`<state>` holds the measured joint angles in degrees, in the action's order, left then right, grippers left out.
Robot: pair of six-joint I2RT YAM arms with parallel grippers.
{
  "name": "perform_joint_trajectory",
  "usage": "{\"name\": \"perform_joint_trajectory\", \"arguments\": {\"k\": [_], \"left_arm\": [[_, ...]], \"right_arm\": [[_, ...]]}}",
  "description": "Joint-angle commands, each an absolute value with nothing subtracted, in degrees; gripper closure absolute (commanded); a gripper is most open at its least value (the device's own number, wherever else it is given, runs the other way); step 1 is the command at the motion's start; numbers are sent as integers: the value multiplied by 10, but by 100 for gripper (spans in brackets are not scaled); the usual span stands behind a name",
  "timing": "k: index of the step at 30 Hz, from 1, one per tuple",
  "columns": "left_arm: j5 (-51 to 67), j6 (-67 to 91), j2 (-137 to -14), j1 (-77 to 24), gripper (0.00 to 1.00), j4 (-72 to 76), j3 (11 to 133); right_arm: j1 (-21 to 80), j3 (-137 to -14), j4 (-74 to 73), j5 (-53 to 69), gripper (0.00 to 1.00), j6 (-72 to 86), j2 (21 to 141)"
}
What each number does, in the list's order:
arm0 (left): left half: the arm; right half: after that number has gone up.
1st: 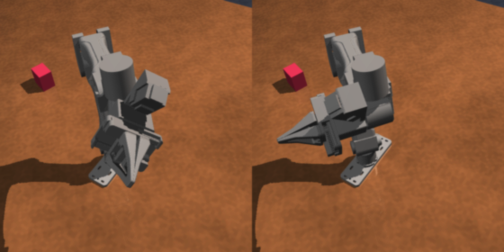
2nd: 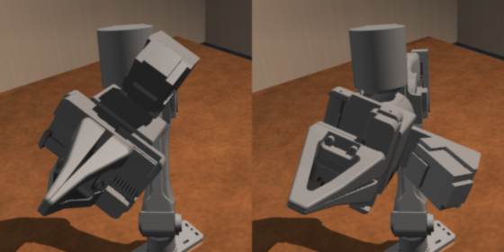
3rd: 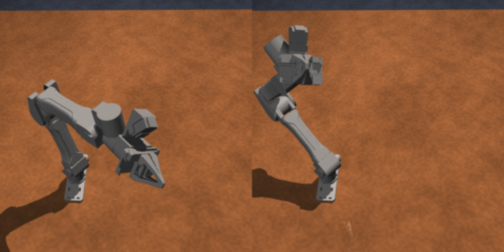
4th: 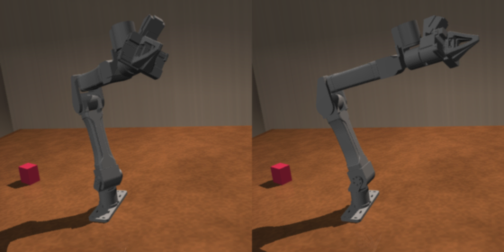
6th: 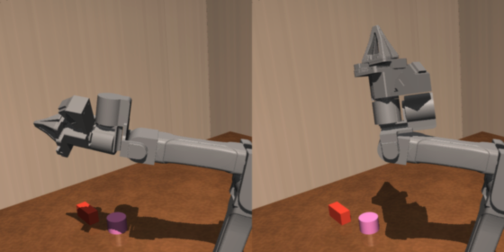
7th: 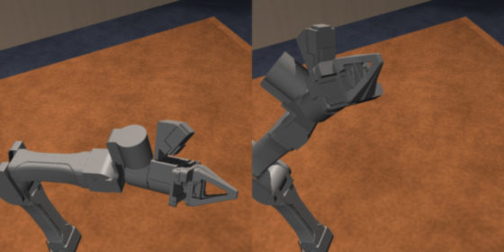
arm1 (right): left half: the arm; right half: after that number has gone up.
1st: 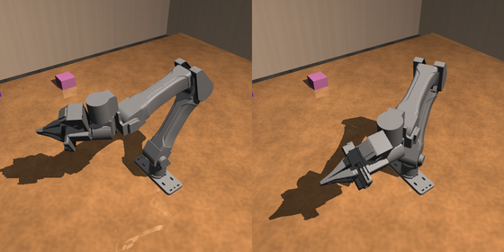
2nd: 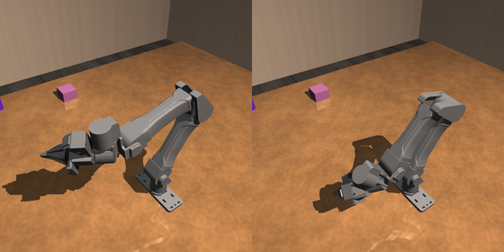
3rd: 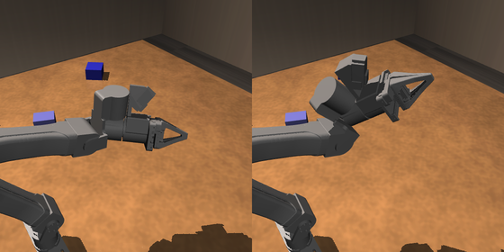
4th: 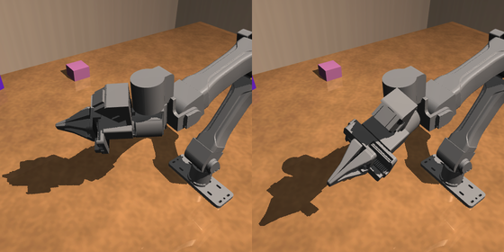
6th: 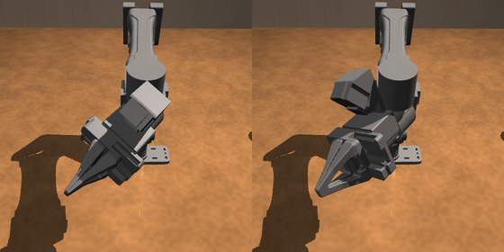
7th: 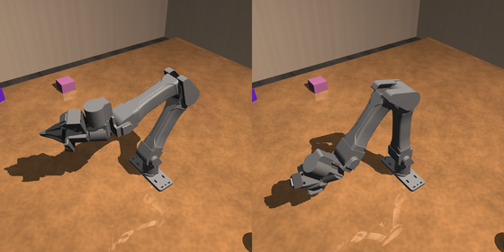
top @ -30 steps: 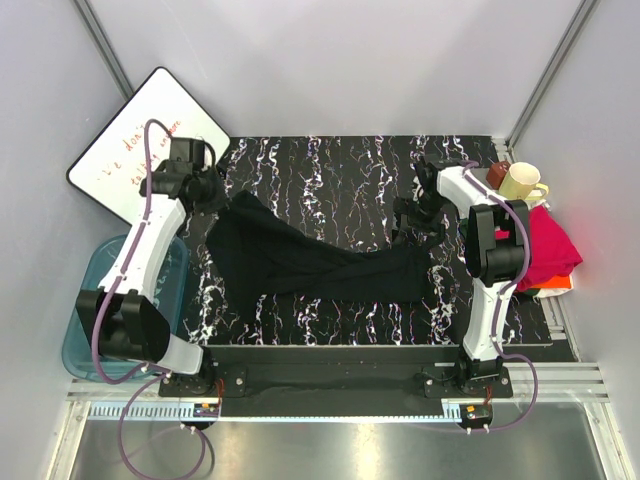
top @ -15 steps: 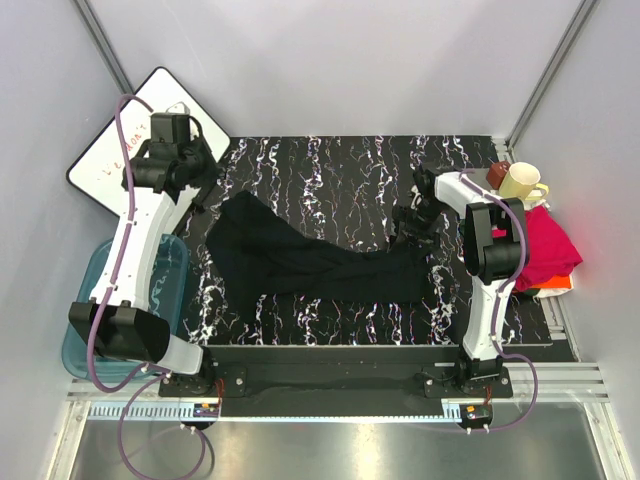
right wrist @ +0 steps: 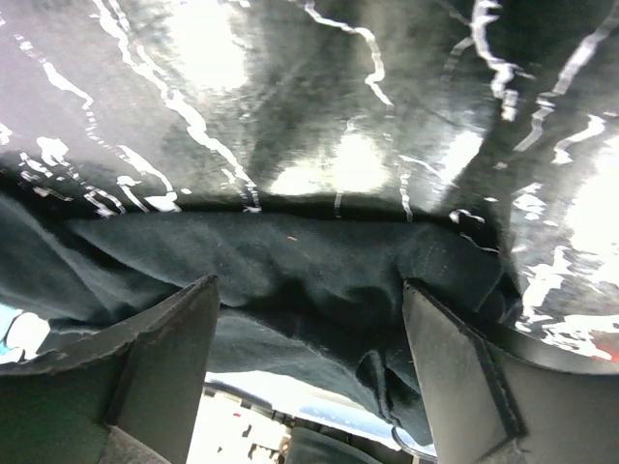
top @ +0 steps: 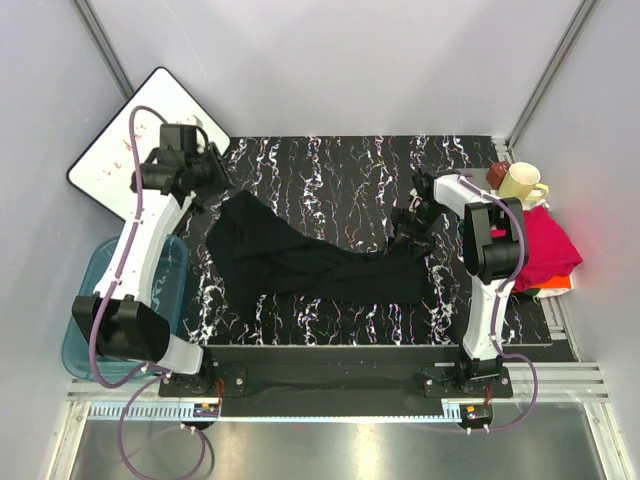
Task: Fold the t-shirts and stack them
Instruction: Flatten out the tshirt
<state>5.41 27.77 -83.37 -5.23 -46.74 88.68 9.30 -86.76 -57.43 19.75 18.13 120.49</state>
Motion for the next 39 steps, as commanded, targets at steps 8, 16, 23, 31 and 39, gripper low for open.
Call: {"name": "perform_joint_trajectory", "arguments": {"k": [8, 16, 23, 31, 39], "left_arm": [[117, 208, -874, -56, 39, -457, 779], [127, 163, -958, -105, 39, -451, 745], [110, 162, -1031, -118, 38, -424, 739], [57, 155, -1039, -120, 36, -424, 764], [5, 158, -1002, -115, 39, -418, 780]], "right_arm": [[91, -892, -569, 114, 14, 189, 1164], [92, -903, -569, 134, 14, 194, 1183], [91, -901, -568, 136, 14, 198, 1181], [91, -907, -569, 145, 13, 203, 1183], [91, -911, -570, 153, 12, 200, 1191]]}}
